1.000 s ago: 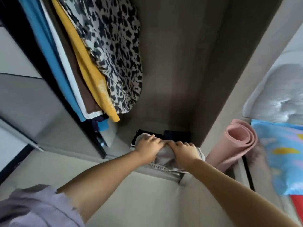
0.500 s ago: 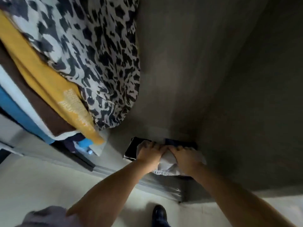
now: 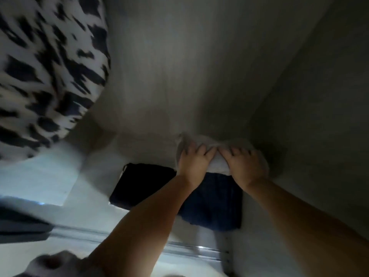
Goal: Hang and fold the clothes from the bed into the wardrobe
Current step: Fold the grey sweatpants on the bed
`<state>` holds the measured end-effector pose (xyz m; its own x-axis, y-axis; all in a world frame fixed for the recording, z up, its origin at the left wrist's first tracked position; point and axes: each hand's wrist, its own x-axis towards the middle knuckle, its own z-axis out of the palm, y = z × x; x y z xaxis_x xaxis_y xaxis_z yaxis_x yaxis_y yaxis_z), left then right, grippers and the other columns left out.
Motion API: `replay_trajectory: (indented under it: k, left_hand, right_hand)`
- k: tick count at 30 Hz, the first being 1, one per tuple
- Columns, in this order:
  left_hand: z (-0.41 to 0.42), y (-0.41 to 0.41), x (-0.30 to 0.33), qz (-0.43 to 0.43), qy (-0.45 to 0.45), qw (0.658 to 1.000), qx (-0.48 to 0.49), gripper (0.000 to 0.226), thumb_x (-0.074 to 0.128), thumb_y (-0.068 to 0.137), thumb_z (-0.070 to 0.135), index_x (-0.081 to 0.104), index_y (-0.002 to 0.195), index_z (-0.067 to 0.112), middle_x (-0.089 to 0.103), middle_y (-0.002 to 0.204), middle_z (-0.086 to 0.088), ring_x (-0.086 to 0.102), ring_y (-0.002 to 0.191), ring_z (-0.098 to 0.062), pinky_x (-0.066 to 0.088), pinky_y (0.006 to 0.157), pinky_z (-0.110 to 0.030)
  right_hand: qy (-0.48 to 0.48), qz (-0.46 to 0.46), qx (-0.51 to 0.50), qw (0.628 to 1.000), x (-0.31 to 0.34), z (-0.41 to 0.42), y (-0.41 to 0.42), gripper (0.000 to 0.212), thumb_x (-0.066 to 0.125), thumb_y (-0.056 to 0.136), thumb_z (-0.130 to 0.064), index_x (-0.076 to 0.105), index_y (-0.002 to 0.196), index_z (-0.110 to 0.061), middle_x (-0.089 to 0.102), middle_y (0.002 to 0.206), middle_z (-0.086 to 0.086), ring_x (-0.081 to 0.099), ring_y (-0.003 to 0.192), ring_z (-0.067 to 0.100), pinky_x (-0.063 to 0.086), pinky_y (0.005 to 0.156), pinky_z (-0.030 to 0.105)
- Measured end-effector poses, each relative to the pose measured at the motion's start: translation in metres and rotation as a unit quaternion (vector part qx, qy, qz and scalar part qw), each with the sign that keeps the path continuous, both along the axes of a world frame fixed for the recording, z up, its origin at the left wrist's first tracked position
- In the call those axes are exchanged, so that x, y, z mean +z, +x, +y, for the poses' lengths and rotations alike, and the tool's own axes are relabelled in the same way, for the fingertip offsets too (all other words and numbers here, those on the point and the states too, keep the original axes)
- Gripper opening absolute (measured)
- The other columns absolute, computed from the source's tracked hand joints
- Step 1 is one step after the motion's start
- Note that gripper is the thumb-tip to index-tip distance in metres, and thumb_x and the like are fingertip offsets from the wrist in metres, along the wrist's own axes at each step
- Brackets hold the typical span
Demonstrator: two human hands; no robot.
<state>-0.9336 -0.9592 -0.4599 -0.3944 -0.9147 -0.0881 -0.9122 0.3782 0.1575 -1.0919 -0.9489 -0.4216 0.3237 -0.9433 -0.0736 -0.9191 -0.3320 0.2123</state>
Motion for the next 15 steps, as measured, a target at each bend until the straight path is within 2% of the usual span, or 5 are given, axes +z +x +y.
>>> replay_trajectory:
  k: [5,9,11,13,15]
  left_hand:
    - [0.046,-0.018,-0.138,0.018,-0.021,0.999,-0.016,0.053,0.043,0.087,0.020,0.049,0.139,0.028,0.049,0.142,-0.003,0.045,0.131,-0.034,0.044,0.100,-0.048]
    - [0.102,-0.019,-0.206,0.009,0.001,0.999,-0.047,0.050,0.049,0.074,0.030,0.065,0.122,0.033,0.061,0.131,0.000,0.054,0.122,-0.036,0.050,0.088,-0.058]
    - [0.110,-0.015,-0.219,-0.015,0.047,0.997,-0.056,0.065,0.047,0.078,0.027,0.042,0.142,0.033,0.033,0.154,-0.004,0.021,0.142,-0.039,0.030,0.101,-0.067]
    - [0.108,-0.010,-0.217,-0.041,0.177,0.979,-0.089,0.091,0.058,0.081,0.032,0.001,0.153,0.032,-0.015,0.160,-0.001,-0.026,0.141,-0.035,0.001,0.108,-0.067]
    - [0.098,-0.003,-0.196,-0.046,0.245,0.963,-0.100,0.101,0.064,0.080,0.041,-0.006,0.152,0.030,-0.022,0.158,0.000,-0.027,0.142,-0.030,-0.003,0.109,-0.065]
  right_hand:
    - [-0.021,0.040,-0.074,0.996,-0.140,0.057,-0.009,0.039,0.062,0.082,-0.019,0.068,0.118,-0.029,0.070,0.113,0.011,0.070,0.078,0.029,0.054,0.066,0.035]
    - [0.055,0.006,-0.094,0.994,-0.210,0.111,-0.008,0.049,0.038,0.078,-0.026,0.071,0.114,-0.025,0.066,0.115,0.022,0.065,0.098,0.048,0.054,0.075,0.058]
    - [0.129,0.011,-0.102,0.986,-0.222,0.120,-0.009,0.053,0.054,0.077,-0.032,0.059,0.130,-0.027,0.050,0.137,0.026,0.050,0.118,0.054,0.042,0.089,0.067]
    - [0.230,0.024,-0.143,0.962,-0.223,0.119,-0.010,0.084,0.065,0.078,-0.039,0.023,0.150,-0.033,0.002,0.157,0.024,0.011,0.140,0.054,0.016,0.107,0.068]
    - [0.298,0.022,-0.152,0.942,-0.212,0.106,-0.008,0.095,0.061,0.083,-0.048,-0.003,0.152,-0.036,-0.020,0.157,0.018,-0.011,0.143,0.047,0.002,0.113,0.061]
